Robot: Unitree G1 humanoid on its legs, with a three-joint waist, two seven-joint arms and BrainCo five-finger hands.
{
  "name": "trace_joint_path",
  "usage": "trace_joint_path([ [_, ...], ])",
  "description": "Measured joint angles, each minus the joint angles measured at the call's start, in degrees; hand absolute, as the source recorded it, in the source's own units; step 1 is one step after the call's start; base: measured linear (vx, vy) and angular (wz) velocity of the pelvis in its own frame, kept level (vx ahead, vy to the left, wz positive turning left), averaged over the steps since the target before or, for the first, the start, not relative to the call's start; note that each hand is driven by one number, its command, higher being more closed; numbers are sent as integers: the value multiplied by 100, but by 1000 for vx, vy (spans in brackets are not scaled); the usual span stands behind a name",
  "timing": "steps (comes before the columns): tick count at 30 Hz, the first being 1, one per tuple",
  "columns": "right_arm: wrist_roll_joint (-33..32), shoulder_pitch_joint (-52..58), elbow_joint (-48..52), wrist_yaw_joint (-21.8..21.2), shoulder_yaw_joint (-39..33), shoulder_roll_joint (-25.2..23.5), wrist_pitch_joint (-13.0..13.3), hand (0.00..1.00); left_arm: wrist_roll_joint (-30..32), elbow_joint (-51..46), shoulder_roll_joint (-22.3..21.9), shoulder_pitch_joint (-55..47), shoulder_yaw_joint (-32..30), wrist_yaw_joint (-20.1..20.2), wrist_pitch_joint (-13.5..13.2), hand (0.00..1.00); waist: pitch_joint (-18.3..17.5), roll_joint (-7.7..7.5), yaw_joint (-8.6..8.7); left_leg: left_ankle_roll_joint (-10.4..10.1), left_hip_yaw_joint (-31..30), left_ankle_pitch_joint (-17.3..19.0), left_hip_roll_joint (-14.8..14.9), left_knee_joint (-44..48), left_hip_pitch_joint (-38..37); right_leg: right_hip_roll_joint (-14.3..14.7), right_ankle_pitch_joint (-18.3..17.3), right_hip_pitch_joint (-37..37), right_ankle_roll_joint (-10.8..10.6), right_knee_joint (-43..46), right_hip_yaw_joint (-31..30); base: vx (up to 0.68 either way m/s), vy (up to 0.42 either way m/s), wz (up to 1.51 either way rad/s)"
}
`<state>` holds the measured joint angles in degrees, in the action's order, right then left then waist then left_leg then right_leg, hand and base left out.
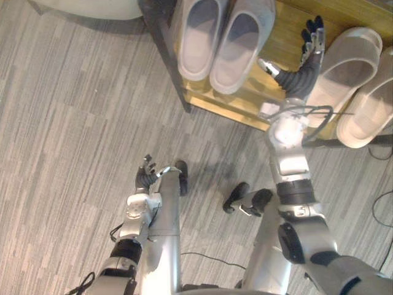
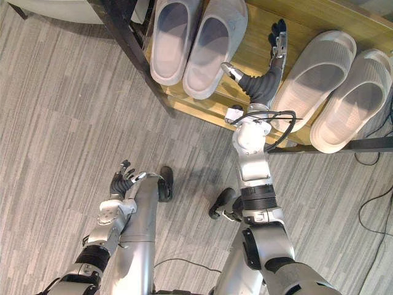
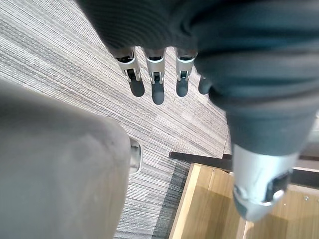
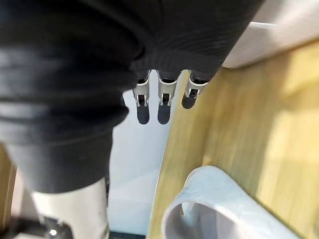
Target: Organize the slippers on the shoe rack
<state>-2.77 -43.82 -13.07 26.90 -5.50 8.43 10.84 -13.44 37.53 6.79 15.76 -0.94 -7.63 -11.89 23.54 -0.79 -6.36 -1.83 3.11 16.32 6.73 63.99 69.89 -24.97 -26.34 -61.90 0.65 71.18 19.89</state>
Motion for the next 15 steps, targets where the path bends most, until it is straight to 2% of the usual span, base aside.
trace_joint_path([
  [1,-75,-2,-24,-19,-24,0,22,0,0,0,-6,0,-8,0,1,0,0,0,-5,0,3,0,2,-1,0,0,0,0,0,0,0,0,0,0],
  [3,-761,-6,-234,-207,-148,-1,161,0,1,-1,-34,0,-40,-2,1,0,0,0,-28,-8,29,-19,5,-14,2,5,1,-1,3,-12,8,0,0,0],
  [6,-1310,-6,-461,-403,-276,-1,226,0,50,-13,-49,1,-45,-3,2,0,-2,1,-47,9,27,-43,8,-18,7,6,29,-1,56,-18,15,48,12,0],
  [10,-1786,-67,-698,-679,-291,15,275,0,100,-31,-89,5,-49,-2,1,0,-8,11,-106,8,7,-42,9,-18,18,4,17,-1,67,-26,31,49,5,1],
  [15,-1987,-226,-1021,-958,-208,94,329,0,102,-57,-163,12,-48,1,1,0,-65,41,-199,5,-45,-35,-2,-14,112,-6,-3,-20,83,-20,111,18,9,3],
])
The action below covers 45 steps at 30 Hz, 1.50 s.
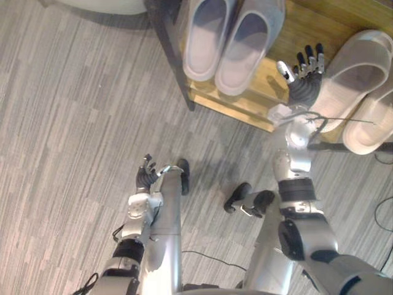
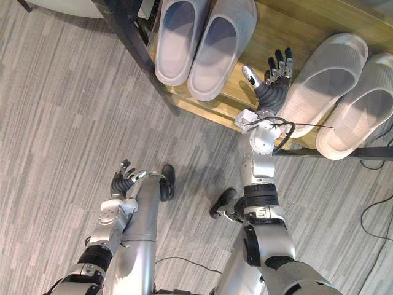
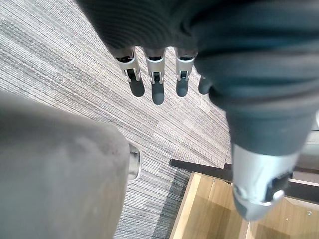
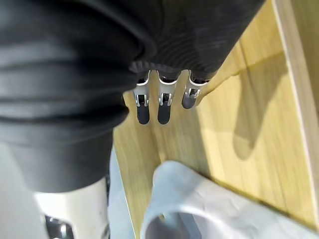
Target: Organize the slippers on the shoe rack
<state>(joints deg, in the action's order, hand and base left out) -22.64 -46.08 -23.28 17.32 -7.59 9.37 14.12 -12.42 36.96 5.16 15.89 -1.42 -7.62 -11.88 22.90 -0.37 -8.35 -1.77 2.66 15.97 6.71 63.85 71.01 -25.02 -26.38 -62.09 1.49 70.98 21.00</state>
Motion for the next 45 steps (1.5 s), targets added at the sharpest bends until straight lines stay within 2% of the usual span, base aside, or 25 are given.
trace_joint_path([
  [6,4,-456,-458,-168,394,57,-2,0,2,-2,-80,8,0,-1,-10,0,-10,6,-105,-30,-23,11,-19,26,12,-36,-70,-2,21,87,23,15,1,4],
  [18,240,-635,-779,-136,549,301,-33,0,-6,153,-117,65,0,-7,-23,0,-118,104,-112,-102,-136,-25,-30,0,108,-31,-116,-15,85,95,165,5,2,1],
  [31,256,-369,-625,15,477,264,-68,0,-9,323,-185,91,-157,-111,22,0,-173,92,-107,-165,-165,-91,65,-80,-28,88,-105,133,114,-20,215,11,0,-1],
  [35,557,417,175,82,587,183,-123,0,-6,432,-147,-71,-167,-106,136,0,-174,86,-57,-139,-116,-67,183,-270,-564,226,-25,648,71,-329,237,27,16,-14],
  [37,723,755,547,82,684,144,-122,0,-5,435,-149,-220,-165,-100,157,0,-175,83,6,-137,-41,-71,217,-449,-902,281,40,932,58,-525,232,12,31,-21],
  [39,1045,1255,1045,72,880,15,-123,0,0,432,-164,-434,-152,-86,169,0,-181,71,122,-118,47,-68,274,-768,-1408,397,106,1377,-47,-885,233,-5,29,-15],
  [41,1183,1575,1286,68,1021,-71,-120,0,2,433,-179,-532,-126,-77,185,0,-201,37,198,-110,152,-111,294,-994,-1695,412,169,1637,-37,-1093,277,17,0,2],
  [45,1815,2863,1509,-234,1526,-340,-190,0,199,508,-325,-989,218,61,262,0,-397,-168,344,-165,481,-305,387,-1993,-3030,634,516,2850,-111,-2140,367,74,9,-9],
])
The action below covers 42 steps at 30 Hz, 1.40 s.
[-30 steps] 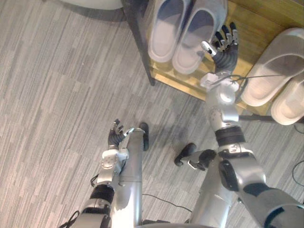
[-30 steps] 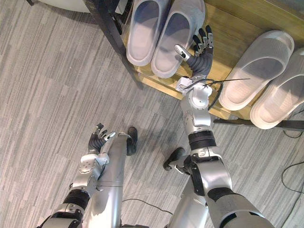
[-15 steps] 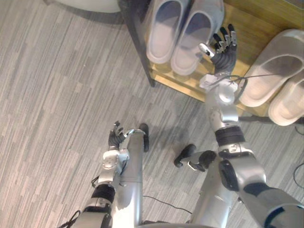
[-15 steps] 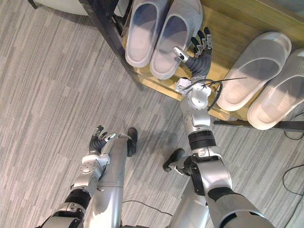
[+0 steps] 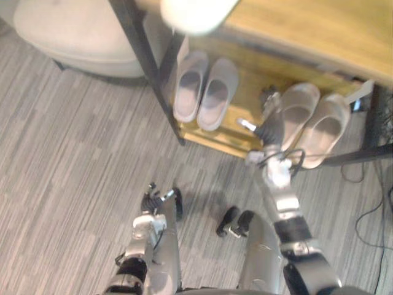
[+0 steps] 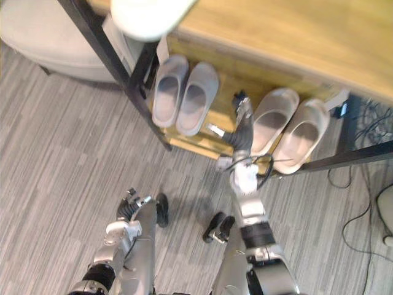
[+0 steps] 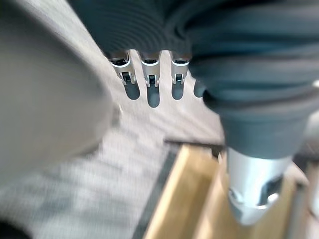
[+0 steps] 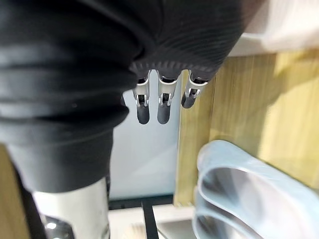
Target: Organize the slippers on the shoe rack
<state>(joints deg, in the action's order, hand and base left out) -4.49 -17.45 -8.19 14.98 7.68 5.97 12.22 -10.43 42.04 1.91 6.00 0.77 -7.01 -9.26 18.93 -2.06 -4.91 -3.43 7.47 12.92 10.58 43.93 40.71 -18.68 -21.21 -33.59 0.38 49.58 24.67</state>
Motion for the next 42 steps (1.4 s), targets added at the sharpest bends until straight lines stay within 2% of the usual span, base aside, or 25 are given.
trace_joint_path([
  [3,257,672,-8,-229,247,-180,-15,0,103,176,-44,-254,225,68,2,0,-214,-158,119,-31,145,-126,-23,-657,-744,173,230,689,-102,-720,31,109,40,-11],
  [5,478,981,-254,-381,290,-184,-16,0,202,458,-6,-338,462,145,12,0,-417,-204,187,-35,215,-236,-64,-1106,-1162,284,414,1089,-159,-1243,68,151,70,-12],
  [7,686,1258,-869,-543,210,-65,-66,0,323,673,96,-402,753,230,41,0,-567,-257,265,-26,343,-477,-192,-1841,-1791,396,711,1631,-262,-1988,81,142,67,-8],
  [12,977,1903,-1906,-767,-124,-12,-202,0,601,738,254,-670,753,256,87,0,-864,-133,449,-22,510,-910,-399,-3064,-2766,619,1269,2537,-418,-3282,135,149,43,-4],
  [17,1262,2442,-3073,-824,-550,-25,-283,0,823,818,409,-818,835,272,85,0,-1100,19,514,-47,714,-1329,-533,-4225,-3765,870,1766,3388,-506,-4403,91,88,-5,-17],
  [21,1329,2660,-3834,-859,-761,-26,-378,0,923,742,417,-789,1183,279,81,0,-1228,55,547,-54,719,-1481,-574,-4586,-4103,934,1842,3590,-522,-4594,74,-8,-5,-3],
  [23,1284,2661,-3870,-881,-806,-32,-379,0,921,569,416,-804,1366,300,81,0,-1244,61,561,-47,721,-1545,-594,-4687,-4151,953,1859,3581,-509,-4597,38,-40,5,-4],
  [29,1052,2693,-4027,-992,-823,-44,-375,0,864,-901,431,-864,2555,531,46,0,-1328,99,576,10,615,-1727,-665,-4977,-4434,960,1901,3807,-501,-4707,106,-53,7,8],
  [34,887,2691,-4089,-999,-912,-88,-373,0,314,-2841,427,-888,3505,975,-41,0,-1359,177,571,7,422,-1722,-714,-4995,-4475,908,1853,3966,-538,-4730,244,-38,-7,19],
  [38,886,2658,-4143,-1009,-821,-92,-372,0,-116,-3645,425,-687,3877,1109,-157,0,-1415,230,568,7,413,-1719,-722,-5014,-4472,908,1851,3966,-539,-4736,225,-5,-5,1],
  [42,876,2606,-4227,-1012,-654,-94,-366,0,-332,-4322,416,-153,3900,1058,-242,0,-1470,235,569,-6,412,-1710,-717,-5015,-4465,945,1851,3973,-537,-4783,219,20,-16,-1],
])
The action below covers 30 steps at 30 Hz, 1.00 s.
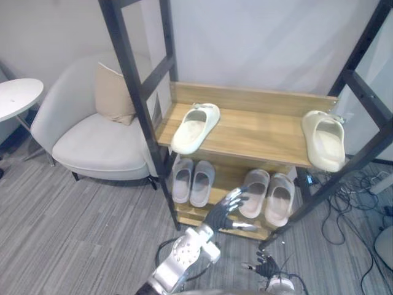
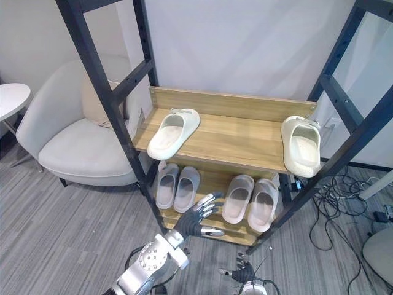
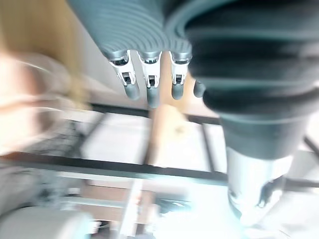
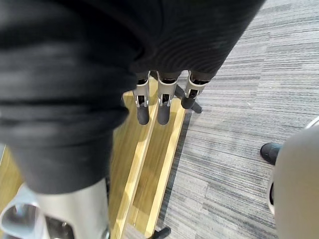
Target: Organize the slippers on the shoe rack
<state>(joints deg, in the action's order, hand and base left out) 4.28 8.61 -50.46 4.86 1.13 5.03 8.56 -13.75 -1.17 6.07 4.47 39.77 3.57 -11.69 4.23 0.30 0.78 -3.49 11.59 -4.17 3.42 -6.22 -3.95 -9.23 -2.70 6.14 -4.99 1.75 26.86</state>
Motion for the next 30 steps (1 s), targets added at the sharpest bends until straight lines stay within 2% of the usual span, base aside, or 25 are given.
trace_joint_path([
  [4,-2,7,-25,-9,137,47,5,0,-1,-443,-74,750,-143,-364,-188,0,-92,-25,2,3,11,0,38,27,4,17,24,-6,2,0,-19,62,-32,-3],
  [9,-1,12,-55,-33,134,217,1,0,22,-466,-170,1725,-881,-846,-208,0,-141,-58,28,1,25,1,24,35,-12,33,47,34,26,-2,-69,59,-16,-5],
  [17,-2,1,-53,-242,129,249,-5,0,368,273,114,2622,-1497,-973,-184,0,-143,-69,113,5,119,5,54,29,-96,36,65,40,51,-7,-200,-34,1,-8],
  [20,-28,-2,-37,-283,121,250,-5,0,499,729,413,3019,-1883,-1009,-141,0,-142,-73,203,4,169,10,69,0,-106,32,59,-21,56,-45,-264,-70,4,-12],
  [27,-38,84,-29,-397,-91,278,-24,0,932,1618,1704,3263,-2397,-1068,23,0,-139,-76,290,-29,224,32,77,30,-18,161,261,-6,116,-404,-288,-10,-8,-5],
  [30,-38,105,-29,-421,-105,282,-27,0,1151,1929,1984,3263,-2601,-1068,121,0,-138,-77,294,-33,223,32,72,33,-9,183,323,26,89,-463,-283,55,-14,1],
])
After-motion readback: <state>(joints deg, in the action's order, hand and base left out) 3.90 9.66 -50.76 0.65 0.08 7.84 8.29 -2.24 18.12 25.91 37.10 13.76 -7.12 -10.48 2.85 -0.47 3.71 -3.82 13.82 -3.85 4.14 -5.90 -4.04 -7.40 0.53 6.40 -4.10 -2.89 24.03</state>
